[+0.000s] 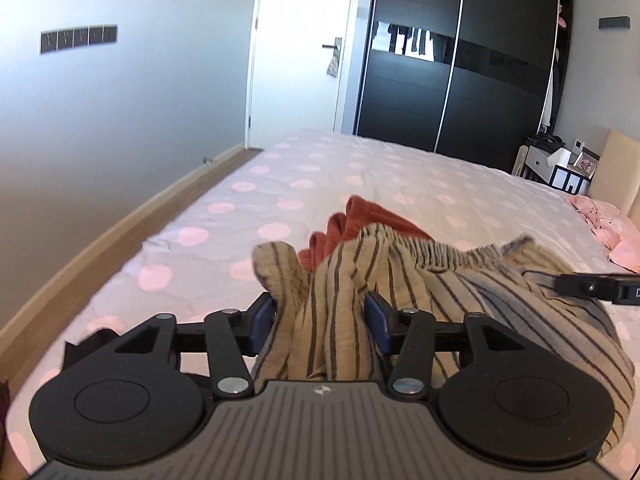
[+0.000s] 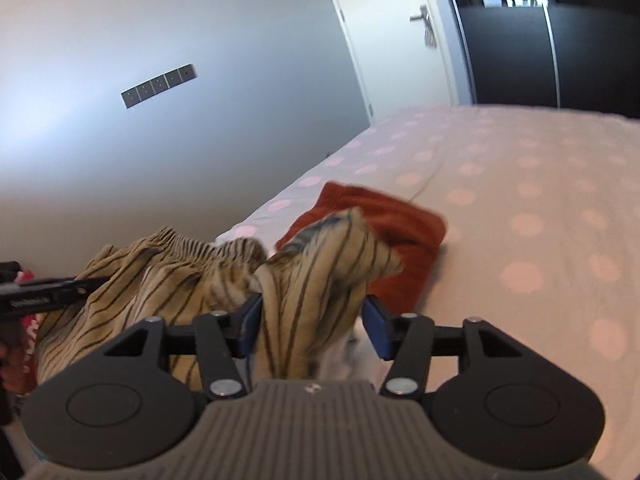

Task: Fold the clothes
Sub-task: 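Carry the trousers with both tools onto the stack of folded clothes and release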

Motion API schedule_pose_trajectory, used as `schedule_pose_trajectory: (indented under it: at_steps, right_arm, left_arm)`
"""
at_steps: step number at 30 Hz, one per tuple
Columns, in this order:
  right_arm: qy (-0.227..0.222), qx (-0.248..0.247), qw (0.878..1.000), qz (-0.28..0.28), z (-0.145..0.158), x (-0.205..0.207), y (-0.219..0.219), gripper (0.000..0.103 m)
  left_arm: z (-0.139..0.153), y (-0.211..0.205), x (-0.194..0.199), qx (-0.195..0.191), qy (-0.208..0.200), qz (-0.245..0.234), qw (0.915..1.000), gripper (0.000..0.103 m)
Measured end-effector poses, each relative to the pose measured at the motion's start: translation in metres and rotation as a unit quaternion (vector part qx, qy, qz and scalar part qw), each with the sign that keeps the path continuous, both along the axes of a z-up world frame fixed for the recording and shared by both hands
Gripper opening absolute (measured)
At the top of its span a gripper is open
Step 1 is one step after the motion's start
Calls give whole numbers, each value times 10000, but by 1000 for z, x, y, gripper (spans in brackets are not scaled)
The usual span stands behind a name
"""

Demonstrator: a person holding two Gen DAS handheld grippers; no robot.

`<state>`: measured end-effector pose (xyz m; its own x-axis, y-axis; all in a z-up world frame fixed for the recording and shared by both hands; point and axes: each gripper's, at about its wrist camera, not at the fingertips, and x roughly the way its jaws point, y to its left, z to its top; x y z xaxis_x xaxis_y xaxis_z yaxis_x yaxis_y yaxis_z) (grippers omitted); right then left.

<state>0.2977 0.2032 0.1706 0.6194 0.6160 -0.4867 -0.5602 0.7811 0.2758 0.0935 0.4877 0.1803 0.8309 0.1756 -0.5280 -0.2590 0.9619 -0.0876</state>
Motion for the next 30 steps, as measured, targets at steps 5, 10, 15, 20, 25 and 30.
schedule_pose_trajectory:
  at_steps: [5, 10, 15, 20, 25, 30]
  right_arm:
    - [-458, -31, 9988, 184, 27, -29, -21, 49]
    - [-760, -60, 9939, 795, 41, -71, -14, 43]
    - [-574, -203, 9930, 1012, 27, -86, 3, 25]
    - [-165, -224, 9962, 822, 3, -74, 1, 26]
    - [-303, -10, 9959, 847, 14, -85, -29, 27]
    - [-305, 65, 9963, 803, 28, -104, -63, 33]
  left_arm:
    - [28, -22, -26, 247, -190, -17, 9995, 51]
    - [36, -55, -41, 385, -103, -263, 9989, 36]
    - [12, -67, -39, 356, 194, -232, 9989, 32]
    - [-7, -60, -41, 151, 316, 9, 9994, 32]
    - [11, -90, -58, 627, 202, -5, 9978, 46]
    - [33, -137, -66, 793, 144, -146, 9966, 53]
